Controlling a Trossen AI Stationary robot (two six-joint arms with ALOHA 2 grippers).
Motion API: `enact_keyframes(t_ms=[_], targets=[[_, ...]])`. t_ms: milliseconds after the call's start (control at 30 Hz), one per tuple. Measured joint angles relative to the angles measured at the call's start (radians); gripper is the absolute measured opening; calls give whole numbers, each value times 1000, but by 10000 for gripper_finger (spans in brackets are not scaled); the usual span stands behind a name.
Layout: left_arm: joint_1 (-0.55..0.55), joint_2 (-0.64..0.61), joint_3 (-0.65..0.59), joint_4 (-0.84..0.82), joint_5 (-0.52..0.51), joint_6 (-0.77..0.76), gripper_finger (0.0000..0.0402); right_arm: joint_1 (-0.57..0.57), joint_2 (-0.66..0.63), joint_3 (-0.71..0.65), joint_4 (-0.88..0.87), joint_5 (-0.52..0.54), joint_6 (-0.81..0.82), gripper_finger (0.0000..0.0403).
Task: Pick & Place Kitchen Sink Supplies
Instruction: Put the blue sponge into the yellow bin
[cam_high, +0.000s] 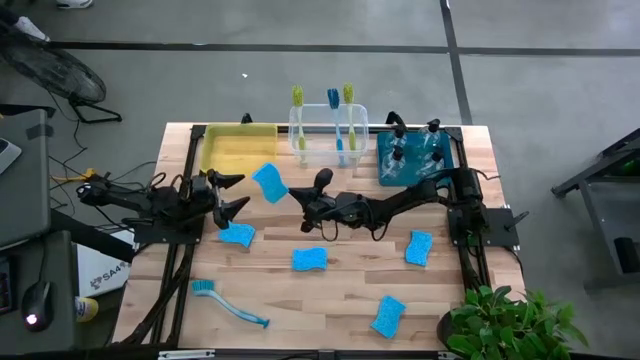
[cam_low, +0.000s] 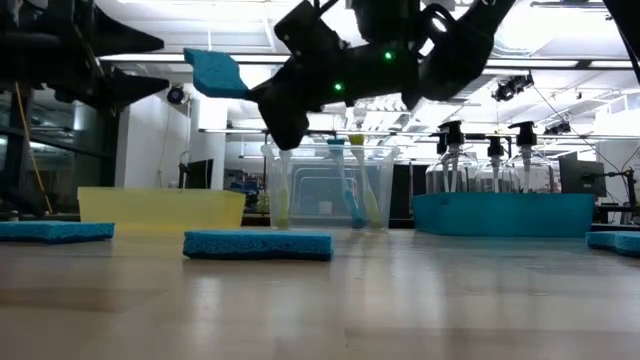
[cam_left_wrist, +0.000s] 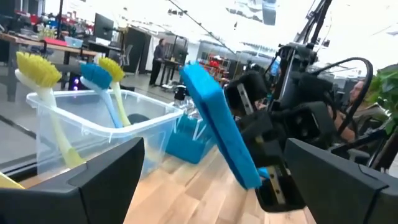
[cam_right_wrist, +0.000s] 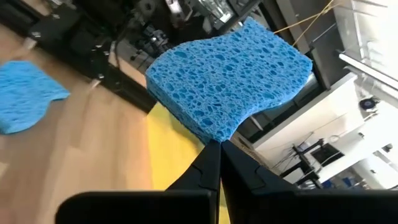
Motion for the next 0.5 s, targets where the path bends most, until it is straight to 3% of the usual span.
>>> enact_keyframes(t_ms=[200,500], targets=[[0,26,0,9,-19,-65,381,-9,0,44,-22,-36,-40,0],[0,128,0,181,-29,-66,381,-27,0,97,-91,-84,-48,0]])
